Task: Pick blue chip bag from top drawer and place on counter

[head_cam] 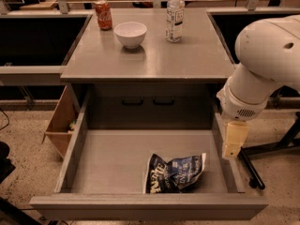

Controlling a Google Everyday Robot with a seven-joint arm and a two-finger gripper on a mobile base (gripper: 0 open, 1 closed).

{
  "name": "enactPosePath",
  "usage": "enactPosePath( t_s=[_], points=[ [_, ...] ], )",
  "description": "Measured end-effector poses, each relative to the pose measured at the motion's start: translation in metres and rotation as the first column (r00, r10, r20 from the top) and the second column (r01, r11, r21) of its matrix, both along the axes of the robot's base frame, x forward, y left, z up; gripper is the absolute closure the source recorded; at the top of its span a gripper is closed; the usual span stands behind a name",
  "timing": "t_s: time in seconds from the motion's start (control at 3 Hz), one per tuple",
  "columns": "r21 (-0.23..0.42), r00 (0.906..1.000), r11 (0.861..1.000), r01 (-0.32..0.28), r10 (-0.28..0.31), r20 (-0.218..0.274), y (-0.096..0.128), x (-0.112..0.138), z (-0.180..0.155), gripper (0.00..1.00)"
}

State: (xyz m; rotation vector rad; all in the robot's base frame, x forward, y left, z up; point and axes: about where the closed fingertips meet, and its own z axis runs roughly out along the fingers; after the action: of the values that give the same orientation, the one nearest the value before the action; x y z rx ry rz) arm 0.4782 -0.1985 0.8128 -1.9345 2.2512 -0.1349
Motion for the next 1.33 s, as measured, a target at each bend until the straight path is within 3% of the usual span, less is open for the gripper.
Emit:
enactPosePath(
  t_s=[0.33, 0.67, 1.33],
  points=[
    [0.022, 0.9997, 1.000, -0.021, 0.022, -0.015, 0.007, 0.003, -0.006, 0.00],
    [0.095, 0.9953, 0.992, -0.082, 0.087, -0.043, 0.030, 0.004, -0.036, 0.00],
    [0.180, 0.9674, 0.956, -0.231, 0.245, -0.063, 0.075, 0.009, -0.106, 0.00]
  ],
)
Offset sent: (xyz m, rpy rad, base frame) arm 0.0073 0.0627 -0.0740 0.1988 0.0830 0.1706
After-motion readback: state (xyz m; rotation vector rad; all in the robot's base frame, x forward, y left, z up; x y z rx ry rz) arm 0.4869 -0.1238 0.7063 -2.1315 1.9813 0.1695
